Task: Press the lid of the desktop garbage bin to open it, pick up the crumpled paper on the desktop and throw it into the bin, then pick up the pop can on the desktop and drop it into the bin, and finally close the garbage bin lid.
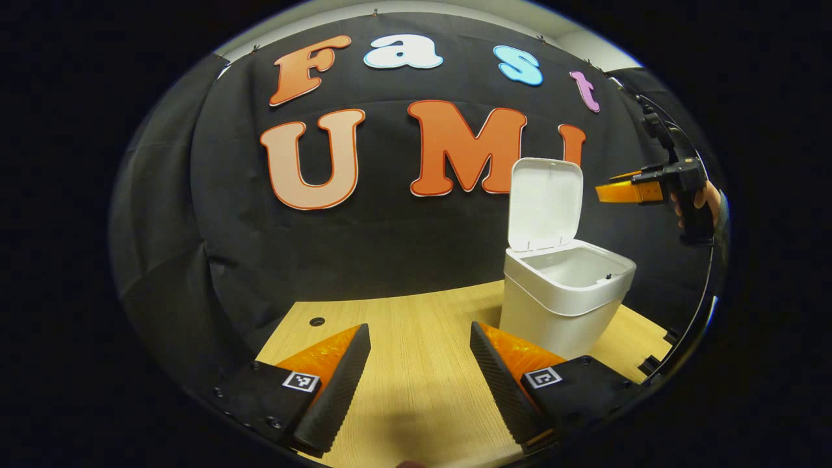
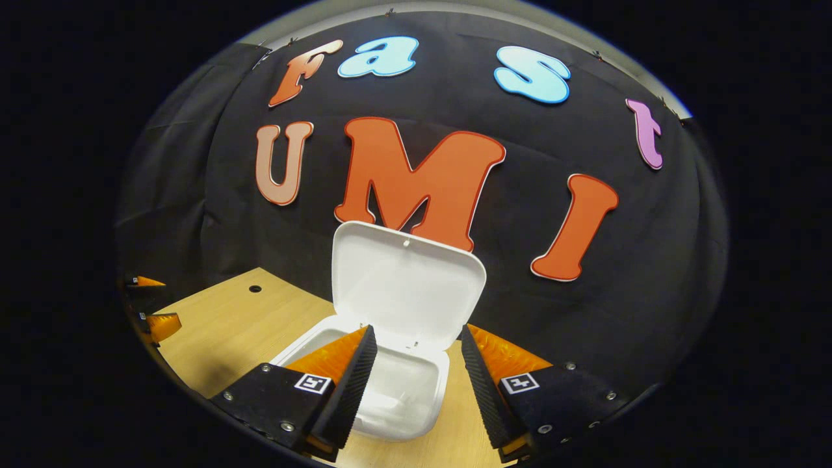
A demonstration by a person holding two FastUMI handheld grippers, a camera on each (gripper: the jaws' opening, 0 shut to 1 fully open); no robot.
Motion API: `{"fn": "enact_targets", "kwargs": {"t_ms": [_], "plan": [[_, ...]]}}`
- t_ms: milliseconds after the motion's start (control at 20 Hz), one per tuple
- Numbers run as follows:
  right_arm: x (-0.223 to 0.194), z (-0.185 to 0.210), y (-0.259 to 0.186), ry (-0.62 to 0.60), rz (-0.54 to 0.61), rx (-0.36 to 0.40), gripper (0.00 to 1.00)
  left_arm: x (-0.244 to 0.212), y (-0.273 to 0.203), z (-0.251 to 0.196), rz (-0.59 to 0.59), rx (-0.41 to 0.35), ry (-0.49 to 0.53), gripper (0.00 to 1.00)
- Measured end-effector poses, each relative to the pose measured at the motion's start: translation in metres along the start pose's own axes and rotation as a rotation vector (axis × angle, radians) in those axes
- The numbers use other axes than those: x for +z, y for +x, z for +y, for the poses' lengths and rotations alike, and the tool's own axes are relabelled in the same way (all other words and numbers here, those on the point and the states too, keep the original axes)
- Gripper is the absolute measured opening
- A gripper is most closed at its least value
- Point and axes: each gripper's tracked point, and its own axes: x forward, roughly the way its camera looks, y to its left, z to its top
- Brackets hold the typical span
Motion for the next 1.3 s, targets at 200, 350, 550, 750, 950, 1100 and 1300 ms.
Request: {"fn": "enact_targets", "kwargs": {"t_ms": [200, 350, 550, 750, 950, 1100, 1300], "plan": [[0.039, 0.001, 0.011, -0.007, -0.059, 0.007, 0.80, -0.003, -0.007, 0.015, -0.003, 0.033, -0.017, 0.98], [0.074, 0.006, 0.019, -0.022, -0.117, 0.032, 0.80, -0.008, -0.014, 0.028, 0.006, 0.065, -0.016, 0.98], [0.114, 0.008, 0.038, -0.040, -0.179, 0.033, 0.80, -0.015, -0.022, 0.047, 0.018, 0.107, -0.031, 0.98], [0.131, 0.009, 0.064, -0.021, -0.198, 0.010, 0.80, -0.017, -0.025, 0.066, 0.012, 0.160, -0.051, 0.98], [0.129, 0.013, 0.089, -0.007, -0.167, 0.001, 0.80, -0.018, -0.031, 0.078, 0.004, 0.189, -0.043, 0.98], [0.113, 0.013, 0.102, -0.001, -0.125, -0.013, 0.80, -0.022, -0.034, 0.089, 0.013, 0.205, -0.043, 0.98], [0.094, 0.020, 0.104, 0.023, -0.085, 0.001, 0.80, -0.026, -0.032, 0.095, 0.025, 0.208, -0.052, 0.98]]}}
